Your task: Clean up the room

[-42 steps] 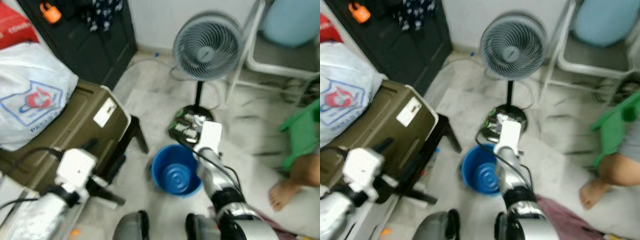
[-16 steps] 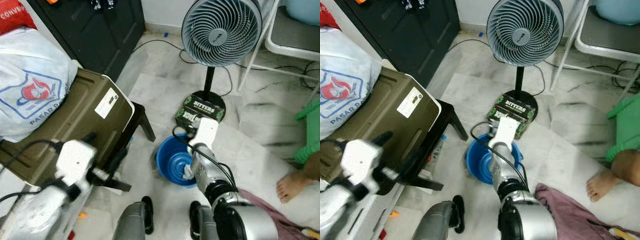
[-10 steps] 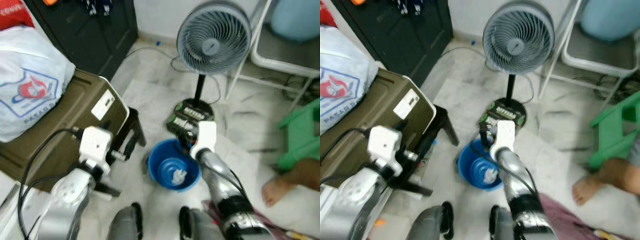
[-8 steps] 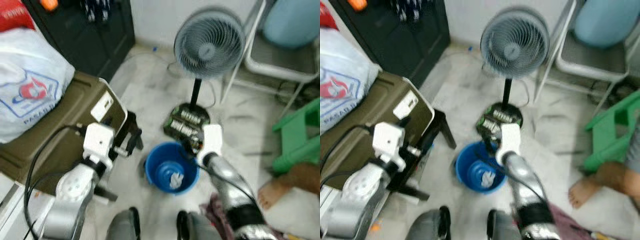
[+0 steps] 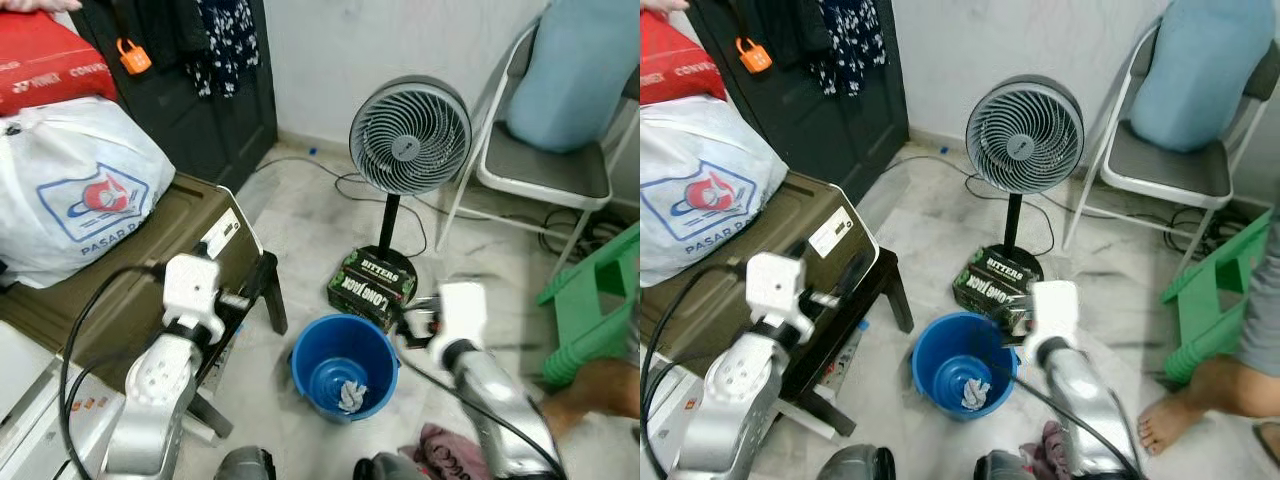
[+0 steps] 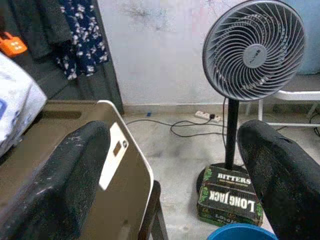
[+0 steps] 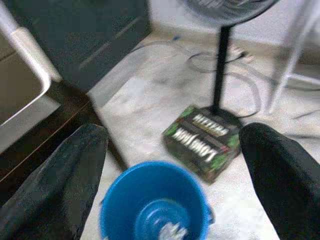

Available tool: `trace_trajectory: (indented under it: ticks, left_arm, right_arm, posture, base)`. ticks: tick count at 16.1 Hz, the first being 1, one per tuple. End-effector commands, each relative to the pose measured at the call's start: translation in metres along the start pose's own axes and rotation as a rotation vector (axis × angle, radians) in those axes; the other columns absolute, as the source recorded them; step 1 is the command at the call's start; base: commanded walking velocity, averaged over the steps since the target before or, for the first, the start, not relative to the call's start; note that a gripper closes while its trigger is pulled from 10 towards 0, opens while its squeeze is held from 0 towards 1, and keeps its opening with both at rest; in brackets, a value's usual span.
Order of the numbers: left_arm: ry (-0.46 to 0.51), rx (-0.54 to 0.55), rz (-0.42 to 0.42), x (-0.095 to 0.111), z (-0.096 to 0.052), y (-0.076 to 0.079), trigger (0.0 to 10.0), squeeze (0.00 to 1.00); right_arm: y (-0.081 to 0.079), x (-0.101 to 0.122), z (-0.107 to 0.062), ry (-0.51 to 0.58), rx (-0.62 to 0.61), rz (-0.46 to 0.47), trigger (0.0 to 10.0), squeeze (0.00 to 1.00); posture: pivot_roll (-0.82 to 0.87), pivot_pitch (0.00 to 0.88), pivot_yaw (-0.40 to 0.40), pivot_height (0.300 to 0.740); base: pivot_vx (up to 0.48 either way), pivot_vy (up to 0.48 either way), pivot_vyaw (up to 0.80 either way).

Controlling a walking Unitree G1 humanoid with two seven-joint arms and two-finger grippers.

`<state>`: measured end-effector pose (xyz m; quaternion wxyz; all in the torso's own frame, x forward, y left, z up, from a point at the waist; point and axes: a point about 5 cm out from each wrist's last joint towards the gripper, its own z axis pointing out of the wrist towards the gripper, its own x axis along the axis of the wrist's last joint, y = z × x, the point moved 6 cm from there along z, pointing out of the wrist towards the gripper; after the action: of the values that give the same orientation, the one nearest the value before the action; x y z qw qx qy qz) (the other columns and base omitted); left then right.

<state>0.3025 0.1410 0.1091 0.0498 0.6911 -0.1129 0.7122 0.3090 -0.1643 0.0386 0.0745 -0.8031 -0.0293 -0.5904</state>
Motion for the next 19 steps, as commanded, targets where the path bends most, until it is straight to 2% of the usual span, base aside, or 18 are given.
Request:
trace_trajectory:
  ticks: [1, 2, 4, 6, 9, 10, 12, 14, 19]
  left_arm:
    - [0.002, 0.017, 0.004, 0.0, -0.002, -0.004, 10.0, 0.0]
    - [-0.009, 0.023, 0.004, -0.004, -0.006, -0.006, 10.0, 0.0]
    - [-0.002, 0.008, 0.016, -0.004, -0.009, -0.005, 10.0, 0.0]
    - [0.02, 0.027, 0.001, 0.0, -0.008, -0.007, 10.0, 0.0]
    - [0.069, 0.001, -0.021, 0.012, 0.002, 0.002, 10.0, 0.0]
    - [0.078, -0.003, -0.023, 0.015, 0.004, 0.004, 10.0, 0.0]
    - [0.062, -0.014, -0.01, 0.013, 0.004, 0.004, 10.0, 0.0]
    - [0.051, -0.007, -0.018, 0.009, 0.0, 0.004, 10.0, 0.0]
    - [0.067, 0.001, -0.015, 0.013, 0.004, 0.005, 10.0, 0.0]
  right_arm:
    - [0.013, 0.008, -0.001, 0.017, -0.091, 0.08, 10.0, 0.0]
    - [0.024, 0.004, 0.001, -0.005, -0.178, 0.203, 10.0, 0.0]
    - [0.024, 0.02, 0.003, 0.043, -0.207, 0.112, 10.0, 0.0]
    - [0.03, 0.023, 0.001, 0.046, -0.296, 0.08, 10.0, 0.0]
    - [0.02, 0.039, -0.005, 0.117, -0.237, 0.04, 10.0, 0.0]
    - [0.021, 0.054, -0.006, 0.186, -0.265, -0.075, 10.0, 0.0]
    - [0.017, 0.056, -0.003, 0.169, -0.221, -0.065, 10.0, 0.0]
    - [0.015, 0.063, -0.002, 0.195, -0.197, -0.118, 10.0, 0.0]
    - [0.014, 0.068, 0.002, 0.208, -0.181, -0.118, 10.0, 0.0]
  posture:
    - [-0.05, 0.0, 0.037, 0.74]
    - [-0.05, 0.0, 0.042, 0.74]
    - [-0.04, 0.0, 0.044, 0.74]
    - [-0.05, 0.0, 0.042, 0.74]
    - [-0.05, 0.0, 0.024, 0.74]
    - [-0.05, 0.001, 0.026, 0.74]
    - [-0.05, 0.008, 0.032, 0.74]
    - [-0.05, 0.019, 0.033, 0.74]
    - [-0.04, 0.02, 0.012, 0.74]
  base:
    - [0.0, 0.0, 0.0]
    - [0.0, 0.0, 0.0]
    - [0.0, 0.0, 0.0]
    - [0.0, 0.0, 0.0]
    - [0.0, 0.0, 0.0]
    - [0.0, 0.0, 0.0]
    - [0.0, 0.0, 0.0]
    - [0.0, 0.0, 0.78]
    - [0.0, 0.0, 0.8]
